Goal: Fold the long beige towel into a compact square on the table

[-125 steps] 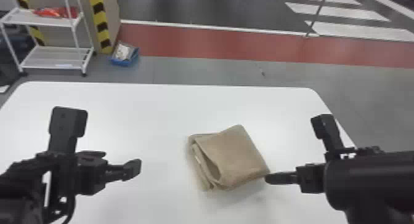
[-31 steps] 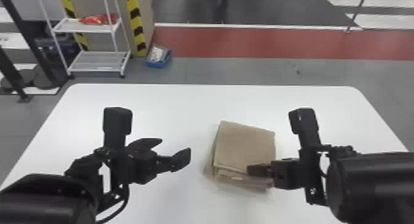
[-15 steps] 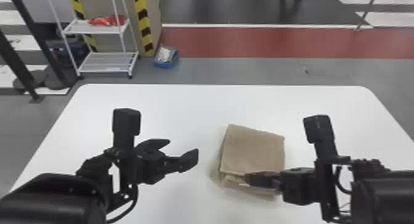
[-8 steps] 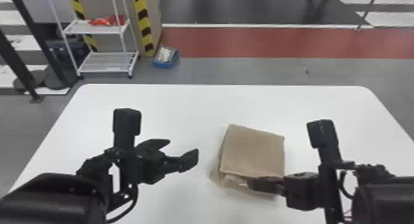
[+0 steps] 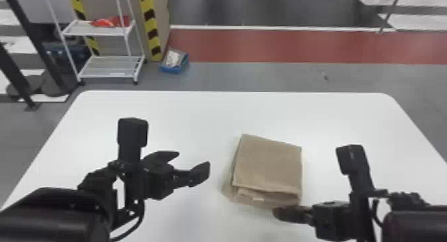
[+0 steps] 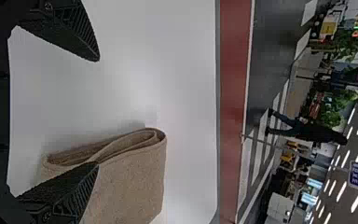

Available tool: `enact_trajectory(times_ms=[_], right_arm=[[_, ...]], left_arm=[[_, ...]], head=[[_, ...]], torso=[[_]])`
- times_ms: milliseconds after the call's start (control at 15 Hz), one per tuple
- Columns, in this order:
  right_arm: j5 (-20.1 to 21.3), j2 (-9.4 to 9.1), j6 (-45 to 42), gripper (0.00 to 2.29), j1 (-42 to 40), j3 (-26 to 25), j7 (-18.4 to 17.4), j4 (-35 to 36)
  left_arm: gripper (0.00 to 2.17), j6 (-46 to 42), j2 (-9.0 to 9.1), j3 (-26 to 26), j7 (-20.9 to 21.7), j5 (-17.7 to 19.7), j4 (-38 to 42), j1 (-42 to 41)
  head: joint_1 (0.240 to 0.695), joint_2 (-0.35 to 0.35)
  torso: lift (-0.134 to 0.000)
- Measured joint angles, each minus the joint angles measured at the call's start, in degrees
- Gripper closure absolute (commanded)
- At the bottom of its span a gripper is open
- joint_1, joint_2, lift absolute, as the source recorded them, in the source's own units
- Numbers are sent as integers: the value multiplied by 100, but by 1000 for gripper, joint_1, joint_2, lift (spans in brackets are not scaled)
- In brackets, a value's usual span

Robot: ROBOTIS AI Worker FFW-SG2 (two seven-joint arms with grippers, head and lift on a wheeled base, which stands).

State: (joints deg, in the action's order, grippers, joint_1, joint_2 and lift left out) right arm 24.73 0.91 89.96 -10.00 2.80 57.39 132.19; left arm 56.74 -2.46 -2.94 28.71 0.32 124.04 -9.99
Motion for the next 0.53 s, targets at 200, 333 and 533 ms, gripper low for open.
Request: enact_trajectory(times_ms=[200, 333, 533], right_arm=[[7, 15, 0, 2125, 118, -181, -20, -144], [9, 29, 0, 2125, 245, -274, -66, -336], [26, 32, 0, 2125, 480, -406, -121, -602]], left_arm=[[97, 0, 0, -12, -5, -5, -19, 6], [97, 0, 0, -7, -4, -5, -20, 10], [97, 0, 0, -10, 1, -5, -20, 15]], head=[[695, -53], [695, -64], [695, -83]], torso=[[-124], [-124], [-124]])
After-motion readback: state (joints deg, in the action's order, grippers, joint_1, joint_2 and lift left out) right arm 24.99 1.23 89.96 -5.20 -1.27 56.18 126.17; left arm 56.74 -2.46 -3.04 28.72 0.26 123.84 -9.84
